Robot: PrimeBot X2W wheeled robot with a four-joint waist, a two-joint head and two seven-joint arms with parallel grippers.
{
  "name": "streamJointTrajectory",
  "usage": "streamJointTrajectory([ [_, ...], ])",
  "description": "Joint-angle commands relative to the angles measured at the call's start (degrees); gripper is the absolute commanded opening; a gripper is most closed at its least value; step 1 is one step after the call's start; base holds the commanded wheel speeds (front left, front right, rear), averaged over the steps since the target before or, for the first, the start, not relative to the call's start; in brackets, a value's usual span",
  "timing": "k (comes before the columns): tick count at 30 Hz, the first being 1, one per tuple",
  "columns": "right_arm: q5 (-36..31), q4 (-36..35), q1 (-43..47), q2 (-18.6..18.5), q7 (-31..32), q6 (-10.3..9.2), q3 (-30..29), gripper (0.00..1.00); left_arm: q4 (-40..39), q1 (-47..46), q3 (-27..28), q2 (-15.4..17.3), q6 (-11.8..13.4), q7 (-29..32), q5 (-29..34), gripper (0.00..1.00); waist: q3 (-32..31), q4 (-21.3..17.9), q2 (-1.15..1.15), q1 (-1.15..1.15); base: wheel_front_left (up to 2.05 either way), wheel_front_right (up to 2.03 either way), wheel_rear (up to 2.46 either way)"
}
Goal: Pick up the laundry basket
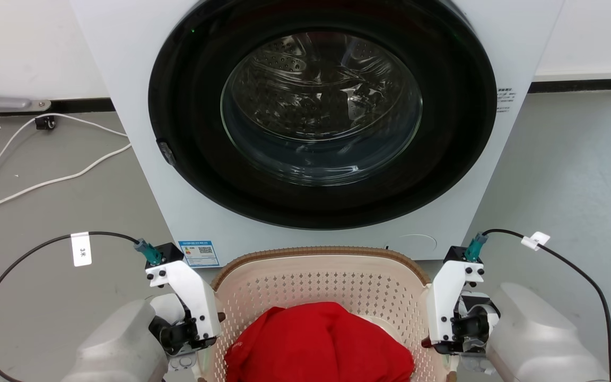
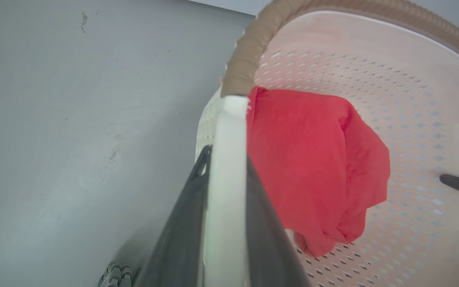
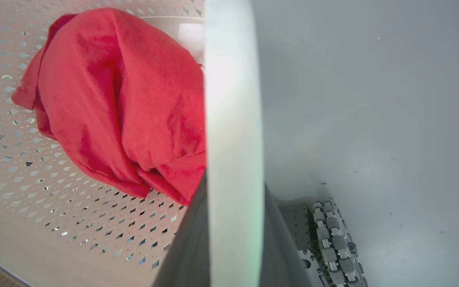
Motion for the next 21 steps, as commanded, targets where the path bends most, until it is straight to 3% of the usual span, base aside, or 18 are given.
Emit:
streamJointTrajectory([
  [1, 0.1, -0.5, -0.1, 0.8, 0.1, 0.79, -0.4, 0.00, -0.1, 0.7, 0.1, -0.5, -0.3, 0.1, -0.5, 0.00, 0.1, -0.1, 0.00, 0.00, 0.00, 0.00, 0.00],
  [21, -1.1, -0.5, 0.7, 0.9, 0.8, 0.79, -2.6, 0.00, 0.2, 1.1, -0.2, -0.8, -0.3, 0.6, -1.6, 0.00, 0.3, 0.0, 0.00, 0.00, 0.00, 0.00, 0.00],
])
